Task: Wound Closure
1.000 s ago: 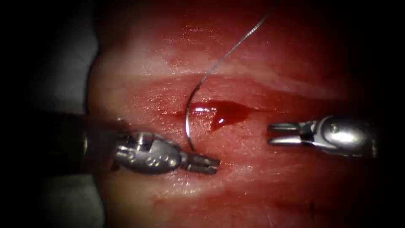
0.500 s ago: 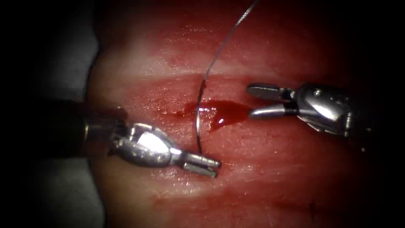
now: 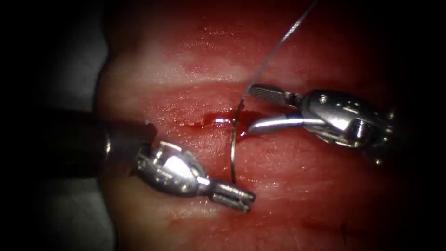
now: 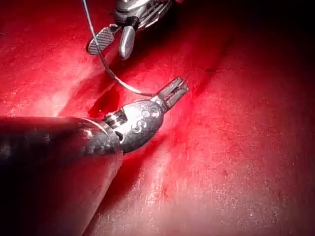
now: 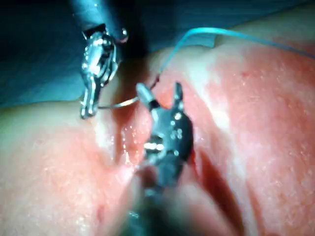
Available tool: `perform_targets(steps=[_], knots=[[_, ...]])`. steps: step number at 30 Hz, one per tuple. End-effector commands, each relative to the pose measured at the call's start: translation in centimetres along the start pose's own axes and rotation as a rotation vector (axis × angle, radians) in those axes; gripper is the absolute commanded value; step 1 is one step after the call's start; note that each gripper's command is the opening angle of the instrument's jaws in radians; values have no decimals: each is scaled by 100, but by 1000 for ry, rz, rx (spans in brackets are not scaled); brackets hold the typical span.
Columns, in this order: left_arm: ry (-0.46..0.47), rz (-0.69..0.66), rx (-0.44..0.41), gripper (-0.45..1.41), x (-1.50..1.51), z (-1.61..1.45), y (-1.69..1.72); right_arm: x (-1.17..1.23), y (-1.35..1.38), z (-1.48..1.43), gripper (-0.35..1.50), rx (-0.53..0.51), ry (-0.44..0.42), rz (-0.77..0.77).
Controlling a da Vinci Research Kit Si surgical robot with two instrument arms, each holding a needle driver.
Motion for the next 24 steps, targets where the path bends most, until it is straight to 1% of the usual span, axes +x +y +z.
perform_targets(steps=[1, 3, 7, 11, 13, 17, 19, 20, 22, 23, 24], knots=[[3, -5, -1, -45, -4, 8, 6, -10, -8, 12, 63, 18, 1, 9], [7, 9, -6, -45, -4, 8, 6, -10, -13, 19, 63, 16, 5, 27], [6, 21, -5, -45, -4, 7, 6, -10, -15, 24, 63, 14, 3, 38], [2, 33, -1, -45, -4, 7, 6, -11, -18, 26, 57, 16, -11, 55], [-3, 50, 3, -45, -3, 8, 7, -11, -19, 27, 47, 17, -17, 66], [-2, 56, 3, -45, -2, 9, 8, -13, -20, 29, 40, 17, -17, 83], [-1, 61, 3, -45, 0, 10, 7, -14, -20, 30, 30, 17, -17, 93], [-1, 67, 3, -45, 1, 10, 8, -14, -20, 29, 21, 18, -17, 99], [-1, 67, 3, -45, 1, 10, 8, -14, -20, 28, 11, 18, -17, 100], [-1, 67, 3, -45, 1, 10, 8, -14, -20, 28, 11, 18, -17, 100], [-1, 73, 3, -45, 1, 10, 8, -13, -20, 28, 5, 19, -20, 100]])
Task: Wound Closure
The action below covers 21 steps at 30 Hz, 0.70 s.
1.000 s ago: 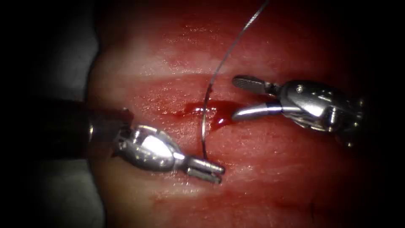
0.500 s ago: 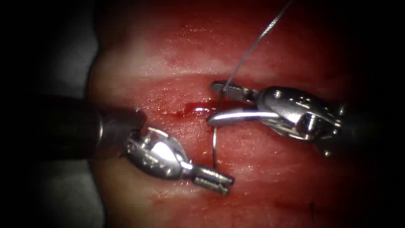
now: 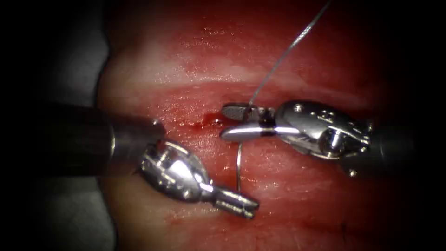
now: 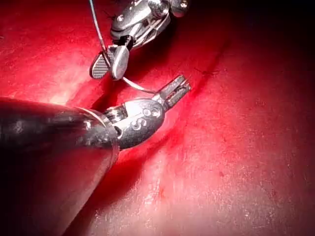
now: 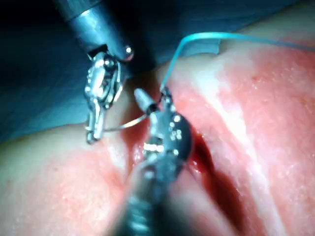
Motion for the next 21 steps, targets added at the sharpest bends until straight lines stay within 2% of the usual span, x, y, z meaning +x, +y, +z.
perform_targets(steps=[1, 8, 9, 10, 11, 12, 14, 16, 17, 21], knots=[[3, -2, -1, -45, -4, 8, 7, -8, -4, 4, -35, 4, -3, 2], [-1, -2, 2, -45, -4, 8, 7, -9, -8, 2, -35, 7, -9, 1], [-8, -2, 8, -37, -4, 7, 7, -9, -8, 2, -35, 7, -9, 1], [-24, -21, 22, 54, -4, 7, 5, -9, -8, 2, -35, 7, -9, 1], [-24, -21, 22, 54, -4, 7, 5, -9, -8, 2, -35, 7, -9, 1], [-51, -112, 52, 98, -3, 5, 2, -8, -7, 2, -35, -1, -9, -10], [-86, -187, 95, 130, 1, 0, -3, -7, -5, 2, -35, -10, -8, -68], [-89, -201, 105, 137, 2, -1, -3, -7, -4, 1, -35, -14, -8, -79], [-101, -261, 134, 140, 7, -8, -3, -5, -3, -1, -35, -18, -6, -118], [-95, -290, 148, 131, 13, -17, 2, -2, -1, -4, -35, -28, 5, -151]])
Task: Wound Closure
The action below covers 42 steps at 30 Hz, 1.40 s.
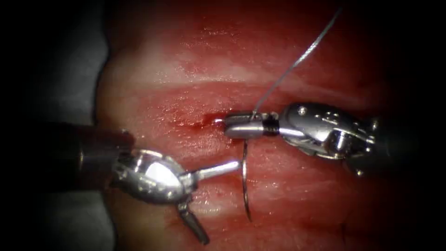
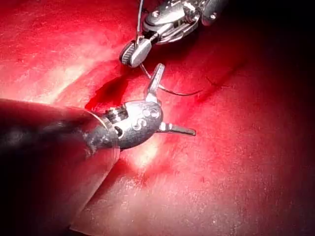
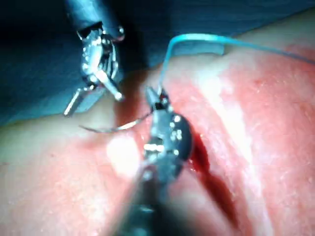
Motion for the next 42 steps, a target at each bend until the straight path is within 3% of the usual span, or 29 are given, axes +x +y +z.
perform_targets(steps=[1, 9, 12, 13, 16, 24, 30, 36, 42], knots=[[3, -42, 4, 125, -2, -1, 11, -5, 1, 0, -35, -7, 13, -41], [-63, -271, 115, 100, -5, -19, 17, -4, 4, -1, -35, -30, 35, -144], [-123, -555, 239, 90, -10, -19, 12, -3, 4, -1, -35, -38, 52, -196], [-136, -644, 297, 96, -13, -17, 4, -3, 3, 0, -35, -40, 55, -213], [-148, -738, 377, 108, -19, -13, -7, -2, 2, 1, -35, -44, 58, -241], [-167, -772, 442, 101, -32, -20, -8, 3, 3, 6, -35, -62, 75, -330], [-178, -757, 447, 79, -37, -45, -6, -1, 16, 25, -35, -72, 91, -485], [-183, -757, 453, 79, -43, -60, -4, -14, 22, 30, -35, -89, 93, -610], [-188, -749, 439, 66, -54, -57, 0, -11, 26, 30, -35, -111, 119, -707]])
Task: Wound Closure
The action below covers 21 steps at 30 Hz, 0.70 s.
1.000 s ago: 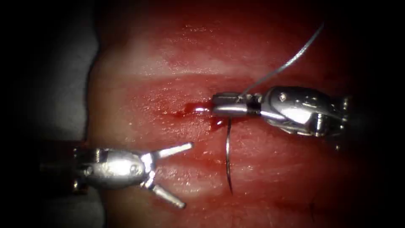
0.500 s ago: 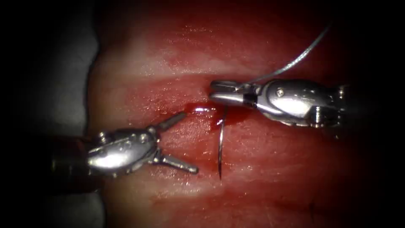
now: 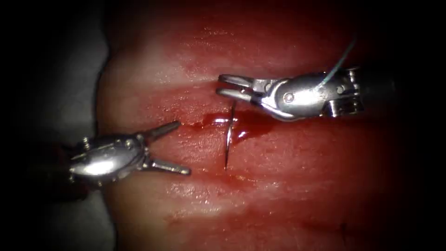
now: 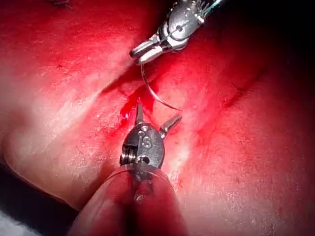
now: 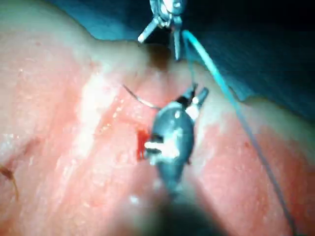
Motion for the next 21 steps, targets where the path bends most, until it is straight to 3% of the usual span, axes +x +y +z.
perform_targets(steps=[1, 10, 21], knots=[[-9, 2, 2, 56, -13, 11, 2, -5, -2, 5, -35, -2, 3, -23], [-57, 43, 28, 44, -46, 33, -20, -8, 25, 19, -35, -14, -4, -69], [-161, 105, 82, 36, -105, 74, -39, -9, 33, 39, -35, -6, -35, -185]])
